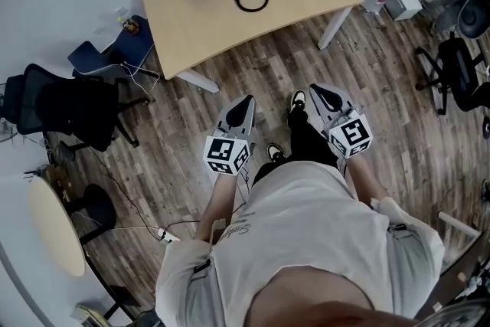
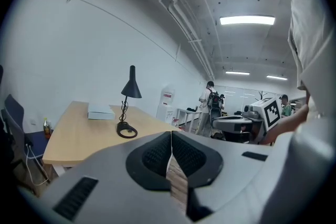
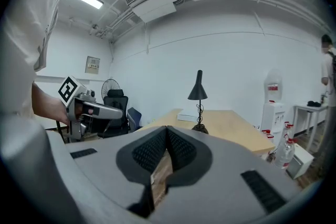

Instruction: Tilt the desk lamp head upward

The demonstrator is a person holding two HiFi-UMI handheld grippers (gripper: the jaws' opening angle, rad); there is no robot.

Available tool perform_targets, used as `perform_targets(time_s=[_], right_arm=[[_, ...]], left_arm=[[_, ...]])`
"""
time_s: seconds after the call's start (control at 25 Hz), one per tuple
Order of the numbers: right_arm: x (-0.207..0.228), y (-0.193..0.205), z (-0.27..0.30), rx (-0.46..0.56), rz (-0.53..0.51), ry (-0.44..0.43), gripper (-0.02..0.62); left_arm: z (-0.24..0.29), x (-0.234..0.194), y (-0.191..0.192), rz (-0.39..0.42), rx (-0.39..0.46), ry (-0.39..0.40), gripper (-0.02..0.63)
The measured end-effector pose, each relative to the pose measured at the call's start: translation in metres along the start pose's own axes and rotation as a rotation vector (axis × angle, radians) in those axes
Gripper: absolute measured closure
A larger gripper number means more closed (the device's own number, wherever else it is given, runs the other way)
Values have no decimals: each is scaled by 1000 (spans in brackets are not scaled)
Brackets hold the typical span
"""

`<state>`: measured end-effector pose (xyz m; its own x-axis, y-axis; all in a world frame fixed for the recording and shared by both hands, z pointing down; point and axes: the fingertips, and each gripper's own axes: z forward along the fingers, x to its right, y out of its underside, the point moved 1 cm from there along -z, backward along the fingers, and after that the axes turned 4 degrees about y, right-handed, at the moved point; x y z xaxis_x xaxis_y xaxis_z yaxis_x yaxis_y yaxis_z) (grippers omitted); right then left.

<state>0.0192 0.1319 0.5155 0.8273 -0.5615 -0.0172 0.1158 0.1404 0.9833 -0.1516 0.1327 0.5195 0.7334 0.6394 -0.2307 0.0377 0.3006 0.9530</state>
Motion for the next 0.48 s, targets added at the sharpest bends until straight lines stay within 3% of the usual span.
perform_targets(time_s=[0.24,0.48], right_arm=[[21,7,49,-8,34,-65,600],[74,-9,111,40,33,-69,600]], left_arm=[[27,-28,-6,-12,-30,-52,591],[91,-55,-24,9,-79,-26,591]])
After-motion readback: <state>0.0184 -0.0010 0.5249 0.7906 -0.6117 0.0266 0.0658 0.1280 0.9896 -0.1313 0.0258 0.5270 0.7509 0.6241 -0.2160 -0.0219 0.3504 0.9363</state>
